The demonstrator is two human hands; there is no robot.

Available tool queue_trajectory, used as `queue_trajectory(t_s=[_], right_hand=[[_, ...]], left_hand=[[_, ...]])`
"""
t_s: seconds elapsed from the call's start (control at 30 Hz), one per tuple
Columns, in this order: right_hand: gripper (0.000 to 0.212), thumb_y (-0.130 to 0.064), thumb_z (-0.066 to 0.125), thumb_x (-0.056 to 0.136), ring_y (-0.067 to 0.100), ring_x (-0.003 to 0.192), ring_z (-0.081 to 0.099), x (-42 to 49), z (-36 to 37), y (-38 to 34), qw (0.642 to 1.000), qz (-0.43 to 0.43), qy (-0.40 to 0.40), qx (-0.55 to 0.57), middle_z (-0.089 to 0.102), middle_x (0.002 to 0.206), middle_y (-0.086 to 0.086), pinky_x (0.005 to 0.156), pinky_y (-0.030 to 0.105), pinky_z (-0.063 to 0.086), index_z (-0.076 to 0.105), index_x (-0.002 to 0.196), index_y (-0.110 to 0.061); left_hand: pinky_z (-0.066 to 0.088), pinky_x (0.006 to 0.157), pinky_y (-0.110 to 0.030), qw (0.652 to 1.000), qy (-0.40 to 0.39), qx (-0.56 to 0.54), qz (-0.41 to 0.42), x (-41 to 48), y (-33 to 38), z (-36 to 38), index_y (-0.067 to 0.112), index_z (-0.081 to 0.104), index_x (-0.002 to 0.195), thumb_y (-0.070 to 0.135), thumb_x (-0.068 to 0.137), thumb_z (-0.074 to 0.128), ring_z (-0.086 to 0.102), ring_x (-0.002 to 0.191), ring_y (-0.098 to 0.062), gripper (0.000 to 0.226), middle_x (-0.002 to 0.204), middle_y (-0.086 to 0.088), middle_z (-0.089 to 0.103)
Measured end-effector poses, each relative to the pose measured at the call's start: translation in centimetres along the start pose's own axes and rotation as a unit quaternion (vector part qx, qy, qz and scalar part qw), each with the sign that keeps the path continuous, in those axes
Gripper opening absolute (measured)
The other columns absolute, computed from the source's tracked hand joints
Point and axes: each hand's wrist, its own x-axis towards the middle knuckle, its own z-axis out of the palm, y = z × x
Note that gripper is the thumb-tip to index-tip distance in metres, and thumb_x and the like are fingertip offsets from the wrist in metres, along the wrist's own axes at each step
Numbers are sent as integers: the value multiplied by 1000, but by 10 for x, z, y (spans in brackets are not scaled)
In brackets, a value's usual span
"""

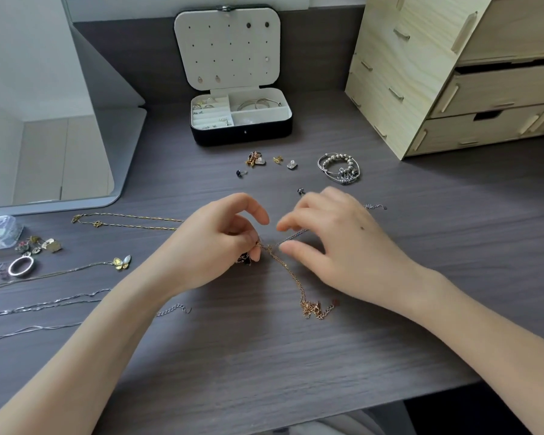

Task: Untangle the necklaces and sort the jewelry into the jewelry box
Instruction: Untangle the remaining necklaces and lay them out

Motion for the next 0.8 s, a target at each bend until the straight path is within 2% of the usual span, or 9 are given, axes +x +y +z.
queue_trajectory(t_s=[0.07,0.13,0.2,0.33,0.43,0.5,0.6,0.67,0.8], right_hand=[[31,-42,54,79,23,82,51,9,9,2,1000,-11,-18,-10,60,87,0,75,37,40,71,94,-21],[21,-35,57,78,24,82,50,14,13,4,999,-22,-26,-2,59,87,1,74,36,38,70,87,-22],[15,-30,55,79,22,82,48,17,14,7,999,-36,-25,-6,58,87,0,73,32,32,67,80,-20],[20,-28,42,84,19,80,45,16,17,14,998,-57,-21,-7,55,86,-3,72,28,28,57,78,-17],[11,-16,44,86,16,76,41,18,15,16,998,-31,-10,61,48,81,-7,69,24,27,53,82,-12],[11,-14,43,87,17,76,46,19,13,16,994,-14,-11,109,54,80,-3,69,24,32,52,86,-8],[11,-17,39,90,13,77,51,20,12,15,986,-4,-22,166,59,82,-3,70,21,38,48,90,-12],[7,-18,37,91,11,75,53,20,12,14,981,-3,-32,193,58,79,-9,71,25,41,43,90,-17],[7,-20,35,92,14,68,53,21,12,15,977,1,-31,209,58,74,-8,69,37,45,41,89,-18]], left_hand=[[39,62,-32,1000,-2,3,8,0,0,0,25,55,91,9,82,49,48,57,-12,20,59,6,65],[39,62,-32,1000,3,6,8,0,0,-1,24,55,91,0,86,48,48,56,-12,26,59,5,64],[37,61,-32,1000,7,5,3,0,0,-2,24,55,91,-4,87,46,47,55,-11,29,59,6,64],[34,56,-27,1000,5,21,-3,2,0,0,25,54,90,-4,86,46,45,55,-12,30,59,7,65],[37,58,-28,999,16,30,-5,4,0,0,24,53,90,-3,85,47,50,61,-19,28,60,7,67],[40,62,-30,999,19,34,-7,5,1,0,25,53,90,-3,85,47,53,67,-26,29,62,7,68],[39,59,-27,999,14,36,-8,7,2,1,25,53,91,-4,84,44,51,62,-19,31,64,7,70],[38,56,-25,999,12,36,-5,9,3,1,26,52,91,-4,84,44,48,58,-16,32,66,8,70],[37,58,-27,999,19,26,8,12,5,3,28,52,93,-3,82,47,48,57,-16,34,69,9,71]])
